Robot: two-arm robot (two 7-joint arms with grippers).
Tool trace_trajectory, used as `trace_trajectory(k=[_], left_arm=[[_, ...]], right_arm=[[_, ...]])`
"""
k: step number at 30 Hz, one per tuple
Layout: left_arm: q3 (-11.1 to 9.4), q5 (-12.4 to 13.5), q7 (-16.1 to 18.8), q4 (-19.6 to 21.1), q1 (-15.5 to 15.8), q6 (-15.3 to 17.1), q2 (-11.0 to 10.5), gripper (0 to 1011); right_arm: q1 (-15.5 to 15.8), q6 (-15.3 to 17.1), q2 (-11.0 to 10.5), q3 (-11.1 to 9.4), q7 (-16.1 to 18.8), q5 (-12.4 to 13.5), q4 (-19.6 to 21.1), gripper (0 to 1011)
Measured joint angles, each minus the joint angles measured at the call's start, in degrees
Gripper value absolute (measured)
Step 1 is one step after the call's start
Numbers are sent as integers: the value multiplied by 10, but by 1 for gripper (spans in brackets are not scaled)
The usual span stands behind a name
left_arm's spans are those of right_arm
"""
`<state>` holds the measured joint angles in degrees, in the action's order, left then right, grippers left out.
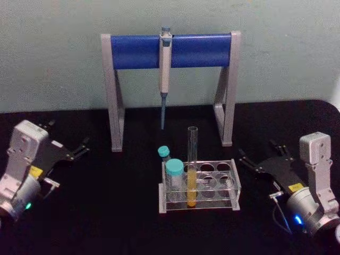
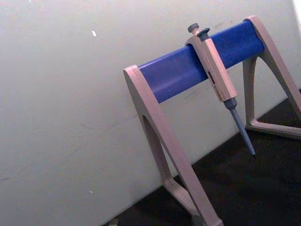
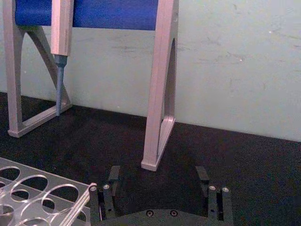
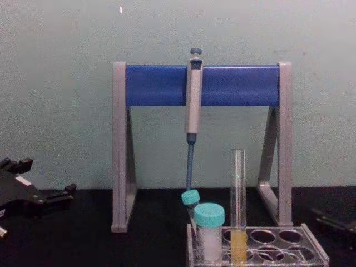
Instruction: Pick up the test tube from the test tube rack, shake it, then place it back into the test tube rack.
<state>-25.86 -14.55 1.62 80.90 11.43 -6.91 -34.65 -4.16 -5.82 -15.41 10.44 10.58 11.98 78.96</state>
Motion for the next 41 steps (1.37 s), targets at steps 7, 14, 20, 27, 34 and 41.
trace_trajectory(k=[7,14,20,27,34,41], left_arm=[[0,0,0,0,0,0,0,1001],[0,0,0,0,0,0,0,1001],[0,0,0,0,0,0,0,1001],[0,0,0,0,0,0,0,1001],[0,0,0,0,0,0,0,1001],[0,0,0,0,0,0,0,1001]], right_arm=[[0,0,0,0,-1,0,0,1000],[0,-1,-1,1,-1,1,1,1000],[0,-1,-1,1,-1,1,1,1000],[0,-1,-1,1,-1,1,1,1000],[0,-1,-1,1,-1,1,1,1000],[0,-1,-1,1,-1,1,1,1000]])
